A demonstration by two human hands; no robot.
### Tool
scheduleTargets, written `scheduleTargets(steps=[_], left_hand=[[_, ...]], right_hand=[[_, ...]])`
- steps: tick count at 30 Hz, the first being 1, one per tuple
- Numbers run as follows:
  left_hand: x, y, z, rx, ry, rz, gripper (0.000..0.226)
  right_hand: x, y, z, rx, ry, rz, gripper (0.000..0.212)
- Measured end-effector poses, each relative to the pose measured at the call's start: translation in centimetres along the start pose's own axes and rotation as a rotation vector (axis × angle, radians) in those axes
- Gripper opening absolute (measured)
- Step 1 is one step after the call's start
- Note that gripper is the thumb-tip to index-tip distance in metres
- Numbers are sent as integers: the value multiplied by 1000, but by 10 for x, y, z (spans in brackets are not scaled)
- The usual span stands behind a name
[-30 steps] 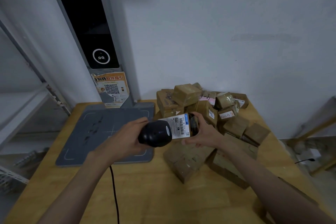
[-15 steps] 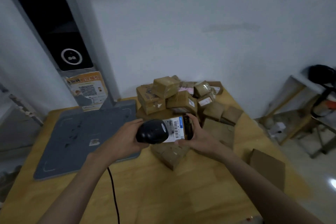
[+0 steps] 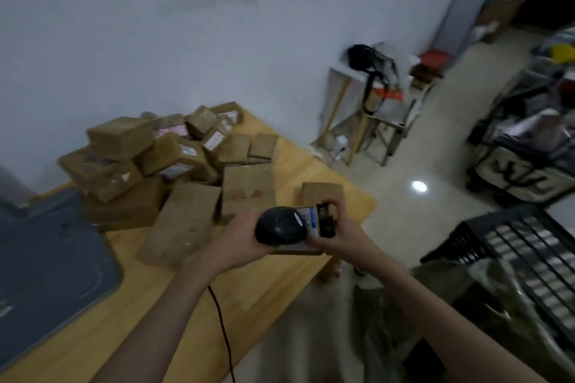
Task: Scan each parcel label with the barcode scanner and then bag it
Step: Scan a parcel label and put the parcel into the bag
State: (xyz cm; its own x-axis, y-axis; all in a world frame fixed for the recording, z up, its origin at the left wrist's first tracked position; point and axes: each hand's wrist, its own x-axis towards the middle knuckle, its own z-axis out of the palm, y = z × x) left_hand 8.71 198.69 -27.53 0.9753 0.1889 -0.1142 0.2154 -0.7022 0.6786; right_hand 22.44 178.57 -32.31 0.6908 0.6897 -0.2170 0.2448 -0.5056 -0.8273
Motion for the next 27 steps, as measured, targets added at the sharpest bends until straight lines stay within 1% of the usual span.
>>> scheduleTargets(steps=[4,9,12,15,19,21,24,27], left_hand=[[29,38,47,-24,-89,-1,43],[50,93,114,-37,-196,24,22],[57,118,160,-49,-270,15,21],[61,133,206,0,-340,11,17],[63,145,260,48,-455,11,23],[64,150,282,38,-498,4,20],[67,160,305,37,-536,5,15],[72,167,320,53,-549,21,17]], right_hand=[[-36,44,-42,10,112,63,70],[-91,109,-88,31,181,186,65],[-129,153,-102,17,224,283,68],[-164,198,-106,-25,255,381,73],[-207,252,-101,-73,257,509,77],[-223,272,-100,-99,245,550,77],[-237,297,-105,-131,242,588,77],[-242,315,-113,-150,232,621,78]])
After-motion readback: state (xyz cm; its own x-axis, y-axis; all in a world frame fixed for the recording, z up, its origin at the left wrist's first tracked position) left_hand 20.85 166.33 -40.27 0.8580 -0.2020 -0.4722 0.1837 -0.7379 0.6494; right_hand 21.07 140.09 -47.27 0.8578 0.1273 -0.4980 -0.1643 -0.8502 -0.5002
